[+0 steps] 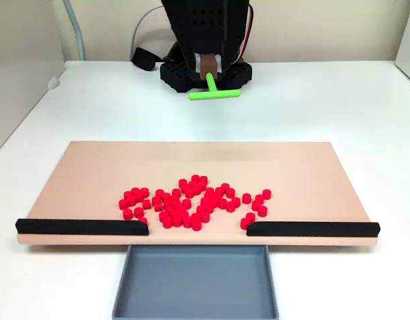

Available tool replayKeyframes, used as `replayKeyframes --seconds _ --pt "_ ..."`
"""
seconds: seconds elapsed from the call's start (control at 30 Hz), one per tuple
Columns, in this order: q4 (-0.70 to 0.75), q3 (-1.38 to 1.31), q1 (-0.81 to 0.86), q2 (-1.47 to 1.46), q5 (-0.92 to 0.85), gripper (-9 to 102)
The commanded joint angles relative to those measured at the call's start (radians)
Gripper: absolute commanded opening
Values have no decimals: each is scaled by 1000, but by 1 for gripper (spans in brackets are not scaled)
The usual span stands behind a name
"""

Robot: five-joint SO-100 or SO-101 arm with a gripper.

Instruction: Gather the bottom side granules

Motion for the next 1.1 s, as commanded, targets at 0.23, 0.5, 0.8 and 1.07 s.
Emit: replayKeyframes --seconds 0.23,0.5,0.8,1.07 --pt "-2 -5 3 -20 28 0" --pt "-2 -5 3 -20 28 0" --pt "0 -5 5 -18 26 0" --pt "0 -5 6 -20 35 0"
